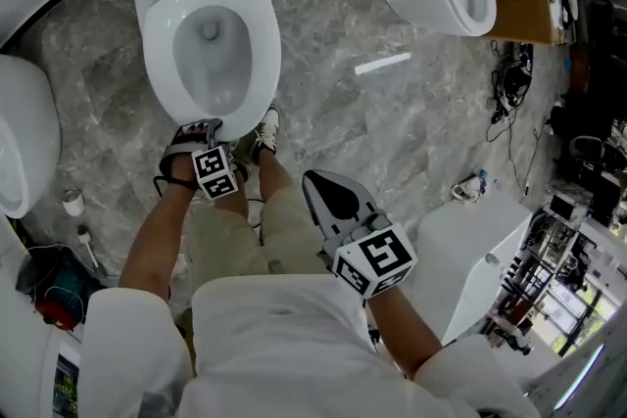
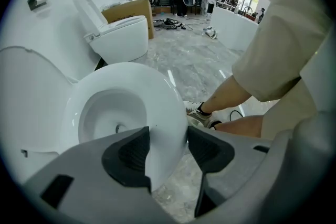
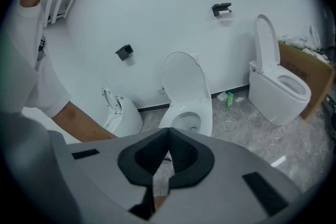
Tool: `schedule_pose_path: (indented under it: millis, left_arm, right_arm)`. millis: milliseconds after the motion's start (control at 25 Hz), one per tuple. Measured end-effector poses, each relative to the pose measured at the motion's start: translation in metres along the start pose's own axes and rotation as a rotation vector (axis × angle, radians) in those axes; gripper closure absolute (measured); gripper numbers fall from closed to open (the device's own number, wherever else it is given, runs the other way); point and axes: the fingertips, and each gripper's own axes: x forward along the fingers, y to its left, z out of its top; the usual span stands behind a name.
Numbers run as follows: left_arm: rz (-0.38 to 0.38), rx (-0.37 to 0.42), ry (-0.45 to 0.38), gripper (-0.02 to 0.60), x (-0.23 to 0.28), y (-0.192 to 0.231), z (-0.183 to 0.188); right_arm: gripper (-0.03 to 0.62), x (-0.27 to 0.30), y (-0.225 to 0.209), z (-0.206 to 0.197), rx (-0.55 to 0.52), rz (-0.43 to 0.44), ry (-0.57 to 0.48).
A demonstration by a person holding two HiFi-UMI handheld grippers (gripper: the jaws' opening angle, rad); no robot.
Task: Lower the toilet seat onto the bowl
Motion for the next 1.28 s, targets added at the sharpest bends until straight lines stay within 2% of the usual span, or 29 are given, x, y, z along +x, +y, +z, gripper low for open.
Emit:
schedule_pose_path:
  millis: [440,640,840,1040,1160,1240,1280]
  left_arm:
    - [-0.06,-0.021,0.051,0.367,0.05,-0.007,-0.013]
    - [-0.082,-0.079,0.08,0.37,0.069,-0.009,-0.018]
    - [-0.144,-0.143,0.148,0.371,0.083,-0.009,-0.022]
    - [-0.127,-0.167,0.162,0.371,0.086,-0.009,-0.019]
    - [-0.122,-0.236,0.155,0.381,0.082,-0.007,-0.019]
    - [-0.12,-0.326,0.143,0.468,0.074,-0.007,-0.018]
    - [-0.115,-0.363,0.134,0.489,0.069,-0.009,-0.018]
  right_arm:
    - [0.597,0.019,-0.02,-0.032,0.056,-0.016,0.062]
    - [0.597,0.027,-0.028,-0.042,0.078,-0.017,0.084]
    - [0.595,0.027,-0.03,-0.045,0.095,-0.003,0.086]
    - [0.595,0.026,-0.036,-0.042,0.095,-0.003,0.076]
    - [0.595,0.025,-0.037,-0.033,0.081,0.007,0.058]
    - [0.596,0.022,-0.038,-0.028,0.073,0.007,0.045]
    - [0.595,0.021,-0.038,-0.026,0.07,0.005,0.038]
